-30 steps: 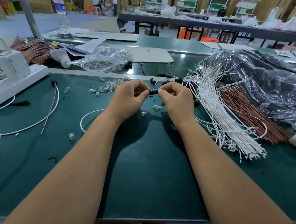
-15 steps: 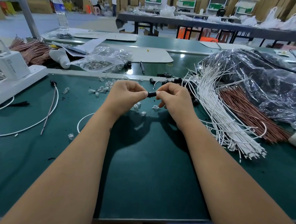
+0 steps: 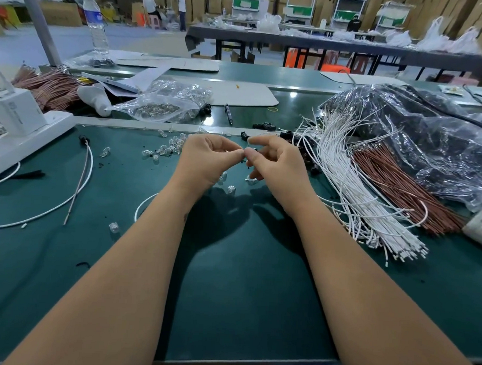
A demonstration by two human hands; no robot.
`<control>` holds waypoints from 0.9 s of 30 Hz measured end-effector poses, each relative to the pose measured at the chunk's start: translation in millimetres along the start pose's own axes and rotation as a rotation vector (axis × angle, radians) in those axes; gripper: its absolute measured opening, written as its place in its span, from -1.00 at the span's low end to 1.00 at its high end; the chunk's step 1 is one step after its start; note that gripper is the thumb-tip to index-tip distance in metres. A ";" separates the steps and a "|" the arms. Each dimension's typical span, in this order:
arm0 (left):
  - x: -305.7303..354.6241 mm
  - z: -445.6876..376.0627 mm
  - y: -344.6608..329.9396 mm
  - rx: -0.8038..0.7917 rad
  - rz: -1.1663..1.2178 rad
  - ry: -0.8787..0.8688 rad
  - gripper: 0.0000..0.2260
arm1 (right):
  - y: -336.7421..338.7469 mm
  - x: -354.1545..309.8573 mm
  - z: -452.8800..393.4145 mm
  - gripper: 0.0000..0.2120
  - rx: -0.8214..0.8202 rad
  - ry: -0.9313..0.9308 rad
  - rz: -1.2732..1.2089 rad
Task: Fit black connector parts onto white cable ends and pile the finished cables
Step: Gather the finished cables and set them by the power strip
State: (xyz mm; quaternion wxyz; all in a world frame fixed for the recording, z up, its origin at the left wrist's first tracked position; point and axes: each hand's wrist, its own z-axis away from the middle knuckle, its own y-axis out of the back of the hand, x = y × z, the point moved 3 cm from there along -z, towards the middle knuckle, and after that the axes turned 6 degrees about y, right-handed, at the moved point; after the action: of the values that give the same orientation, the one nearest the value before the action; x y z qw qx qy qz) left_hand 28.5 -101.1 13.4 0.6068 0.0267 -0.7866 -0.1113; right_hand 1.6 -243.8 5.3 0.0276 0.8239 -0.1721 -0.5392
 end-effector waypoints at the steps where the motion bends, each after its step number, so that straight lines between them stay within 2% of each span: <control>1: 1.3 0.5 -2.8 -0.005 0.009 -0.002 -0.92 | -1.0 0.0 -0.1 -0.90 0.006 0.008 -0.024; 3: 2.8 0.0 -7.8 -0.004 0.034 0.002 -0.93 | -0.4 1.4 -1.0 -0.95 0.038 0.003 -0.103; 8: 5.5 0.7 -17.6 -0.052 0.090 0.001 -0.93 | 7.5 4.9 -5.8 -0.93 0.090 -0.022 -0.264; 13: 2.9 -1.1 -18.5 -0.100 0.095 -0.009 -0.88 | 14.7 2.4 -6.4 -0.90 0.092 -0.041 -0.301; 15: 2.1 0.5 -20.0 -0.094 0.021 -0.047 -0.90 | 18.9 -0.1 -5.5 -0.88 0.093 -0.006 -0.155; 19: -2.2 2.6 -22.1 -0.107 -0.138 -0.109 -0.93 | 33.8 -1.7 -4.0 -0.87 0.060 0.110 0.551; 21: -4.1 1.5 -21.0 -0.101 -0.124 -0.114 -0.97 | 51.6 -3.9 -5.6 -0.85 0.164 0.143 0.759; 23: -5.1 0.9 -20.3 -0.097 -0.110 -0.129 -0.97 | 75.4 -6.0 -5.7 -0.79 0.367 0.159 0.907; 25: -5.1 1.4 -20.4 -0.105 -0.103 -0.157 -0.97 | 98.3 -4.2 -2.0 -0.62 0.535 0.074 1.068; 27: -4.7 1.6 -20.2 -0.112 -0.093 -0.169 -0.97 | 116.4 4.8 2.0 -0.50 0.553 -0.184 1.157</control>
State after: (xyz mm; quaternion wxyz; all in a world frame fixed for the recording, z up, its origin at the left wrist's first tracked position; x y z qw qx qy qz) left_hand 26.3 -119.7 4.3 0.5328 0.0199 -0.8255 -0.1851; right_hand -28.0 -354.4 27.2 0.0855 0.5252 -0.7226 -0.4412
